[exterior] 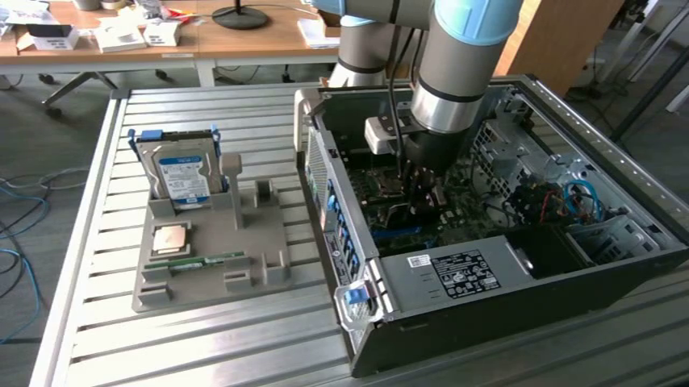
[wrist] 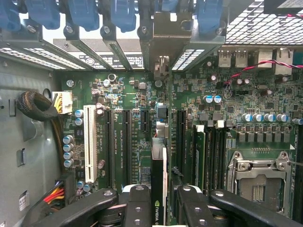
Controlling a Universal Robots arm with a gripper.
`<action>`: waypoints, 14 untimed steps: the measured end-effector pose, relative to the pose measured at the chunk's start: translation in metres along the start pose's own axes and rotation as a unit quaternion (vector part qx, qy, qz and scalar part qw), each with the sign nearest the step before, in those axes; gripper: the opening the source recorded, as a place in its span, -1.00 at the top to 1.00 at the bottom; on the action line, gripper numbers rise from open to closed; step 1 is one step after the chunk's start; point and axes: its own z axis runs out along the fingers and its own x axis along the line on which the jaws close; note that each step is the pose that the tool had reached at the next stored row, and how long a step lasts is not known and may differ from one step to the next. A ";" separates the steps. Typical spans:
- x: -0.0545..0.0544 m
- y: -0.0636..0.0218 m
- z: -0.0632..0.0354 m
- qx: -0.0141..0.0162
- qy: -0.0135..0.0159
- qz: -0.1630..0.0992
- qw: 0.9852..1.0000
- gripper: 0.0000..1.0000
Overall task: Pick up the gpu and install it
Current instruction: 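Insert the gpu into the slot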
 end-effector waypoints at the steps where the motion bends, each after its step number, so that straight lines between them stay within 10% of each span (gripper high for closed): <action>1: 0.000 0.0000 0.0002 0.000 0.000 0.000 1.000 0.47; 14: 0.000 0.0000 -0.0002 0.000 0.000 0.000 1.000 0.47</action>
